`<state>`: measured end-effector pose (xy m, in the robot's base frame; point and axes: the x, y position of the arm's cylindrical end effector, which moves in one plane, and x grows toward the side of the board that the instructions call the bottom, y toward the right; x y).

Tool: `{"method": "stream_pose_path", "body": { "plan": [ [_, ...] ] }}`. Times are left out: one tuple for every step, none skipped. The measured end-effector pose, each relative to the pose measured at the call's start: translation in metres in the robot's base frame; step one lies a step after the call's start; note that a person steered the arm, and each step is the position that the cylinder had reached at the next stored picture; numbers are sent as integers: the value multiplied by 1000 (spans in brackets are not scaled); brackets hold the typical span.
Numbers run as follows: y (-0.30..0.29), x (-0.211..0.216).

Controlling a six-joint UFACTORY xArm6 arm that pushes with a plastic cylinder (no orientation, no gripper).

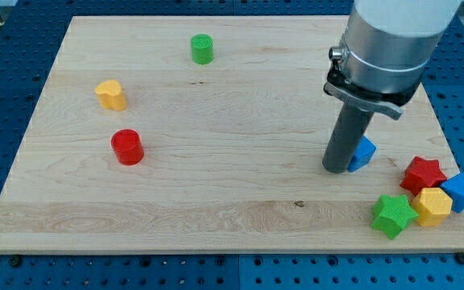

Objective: Slide the blue cube closer to the green star

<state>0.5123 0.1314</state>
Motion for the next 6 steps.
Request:
{"method": "stream_pose_path", "body": {
  "plan": [
    [-8,-8],
    [-10,-30],
    [-10,-52],
    [-6,-76],
    [5,-74],
    [31,-50]
  ]
}}
